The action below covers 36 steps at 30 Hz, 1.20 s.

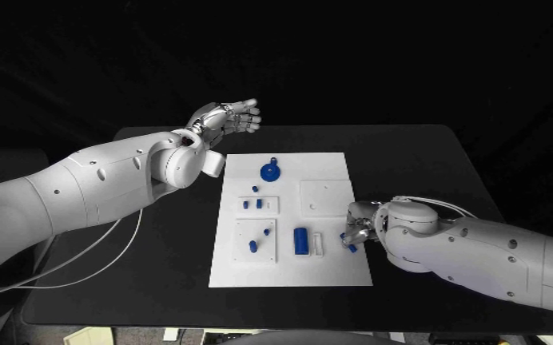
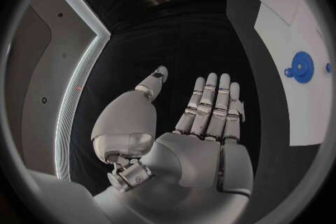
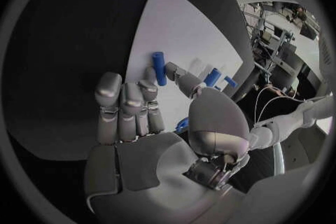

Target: Assemble the parts on the task board

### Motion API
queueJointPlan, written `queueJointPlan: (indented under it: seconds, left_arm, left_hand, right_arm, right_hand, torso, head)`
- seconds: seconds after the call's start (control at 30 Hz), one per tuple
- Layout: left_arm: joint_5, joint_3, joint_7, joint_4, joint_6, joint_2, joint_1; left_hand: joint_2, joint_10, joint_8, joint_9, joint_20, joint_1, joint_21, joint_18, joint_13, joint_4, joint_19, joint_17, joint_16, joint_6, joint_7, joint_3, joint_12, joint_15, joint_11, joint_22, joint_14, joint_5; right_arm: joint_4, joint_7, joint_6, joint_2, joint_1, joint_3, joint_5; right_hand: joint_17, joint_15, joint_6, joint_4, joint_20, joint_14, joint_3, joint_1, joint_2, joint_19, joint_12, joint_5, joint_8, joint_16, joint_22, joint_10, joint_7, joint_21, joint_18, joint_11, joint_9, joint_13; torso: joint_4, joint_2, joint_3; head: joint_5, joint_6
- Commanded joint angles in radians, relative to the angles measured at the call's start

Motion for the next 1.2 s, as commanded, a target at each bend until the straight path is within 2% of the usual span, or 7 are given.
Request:
queueJointPlan:
  seconds: [0.03,0.17,0.47,0.57,0.9,1.2]
  left_arm:
    - [0.003,0.001,0.007,0.002,0.011,0.001,0.001]
    - [0.003,0.001,0.006,0.002,0.011,0.001,0.001]
    - [0.002,0.001,0.006,0.004,0.011,0.001,0.001]
    - [0.002,0.001,0.006,0.004,0.011,0.0,0.001]
    - [0.002,0.001,0.007,0.004,0.01,-0.002,0.001]
    - [0.001,0.001,0.007,0.005,0.012,-0.001,0.001]
  left_hand:
    - [-0.002,0.006,-0.002,-0.001,0.0,0.0,-0.003,-0.011,-0.002,0.002,0.008,-0.001,-0.003,0.007,0.008,0.001,-0.005,0.001,-0.002,0.002,0.004,-0.001]
    - [-0.002,0.006,-0.002,-0.001,0.0,0.001,-0.004,-0.011,-0.002,0.002,0.008,-0.001,-0.003,0.007,0.008,0.001,-0.005,0.001,-0.002,0.002,0.005,-0.001]
    - [-0.002,0.006,-0.001,-0.001,0.0,0.001,-0.004,-0.011,-0.002,0.002,0.008,-0.001,-0.003,0.008,0.008,0.002,-0.005,0.001,-0.002,0.002,0.005,-0.001]
    - [-0.002,0.006,-0.001,-0.001,0.0,0.001,-0.004,-0.011,-0.002,0.002,0.008,-0.001,-0.003,0.008,0.008,0.002,-0.005,0.001,-0.002,0.002,0.005,-0.001]
    - [-0.002,0.006,-0.001,-0.002,0.0,0.001,-0.004,-0.011,-0.002,0.002,0.008,-0.001,-0.003,0.008,0.007,0.002,-0.005,0.001,-0.002,0.003,0.005,-0.001]
    - [-0.002,0.006,-0.001,-0.002,0.0,0.002,-0.005,-0.011,-0.002,0.002,0.008,-0.002,-0.003,0.008,0.007,0.002,-0.005,0.001,-0.002,0.003,0.006,-0.001]
  right_arm:
    - [-0.006,0.009,-0.002,-0.001,-0.018,-0.013,0.173]
    - [0.004,0.014,-0.03,-0.003,-0.013,-0.011,0.175]
    - [0.036,0.015,-0.065,-0.015,0.007,-0.006,0.218]
    - [0.046,0.019,-0.08,-0.012,0.008,-0.001,0.247]
    - [0.058,0.04,-0.157,0.003,0.008,0.004,0.317]
    - [0.045,0.038,-0.133,0.024,0.008,0.005,0.351]
  right_hand:
    - [0.001,-0.002,-0.003,-0.007,0.009,0.008,0.0,0.0,0.025,0.0,-0.005,0.024,-0.014,-0.004,0.016,-0.002,0.008,0.006,0.083,0.002,-0.327,0.0]
    - [0.002,-0.003,0.0,-0.01,0.01,0.008,-0.003,-0.009,0.026,0.001,-0.005,0.037,-0.015,-0.004,0.015,-0.001,0.007,0.007,0.083,0.001,-0.328,0.0]
    - [0.003,-0.004,0.003,-0.01,0.009,0.009,-0.012,-0.021,0.016,0.004,-0.005,0.034,-0.014,-0.003,0.015,0.001,0.006,0.008,0.083,0.0,-0.329,0.0]
    - [0.004,-0.004,0.004,-0.006,0.009,0.009,-0.019,-0.029,0.007,0.006,-0.005,0.028,-0.015,-0.003,0.014,0.001,0.006,0.008,0.083,0.0,-0.329,0.0]
    - [0.004,-0.005,0.004,-0.005,0.006,0.009,-0.037,-0.039,0.002,0.007,-0.005,0.032,-0.016,-0.003,0.013,0.001,0.005,0.008,0.083,-0.001,-0.33,0.001]
    - [0.004,-0.006,0.004,0.0,0.005,0.008,-0.042,-0.043,0.001,0.008,-0.006,0.035,-0.016,-0.004,0.012,0.0,0.005,0.007,0.083,-0.001,-0.331,0.001]
  torso:
    - [0.0003,0.0,0.0015]
    - [0.0003,0.0,0.0008]
    - [0.0,0.0,-0.0007]
    - [0.0001,0.0,-0.0006]
    - [0.0005,0.001,0.0001]
    - [-0.0002,0.0,-0.0001]
  head:
    - [0.003,-0.001]
    - [0.003,0.001]
    - [0.003,0.003]
    - [0.004,0.003]
    - [0.003,0.001]
    - [0.005,0.0]
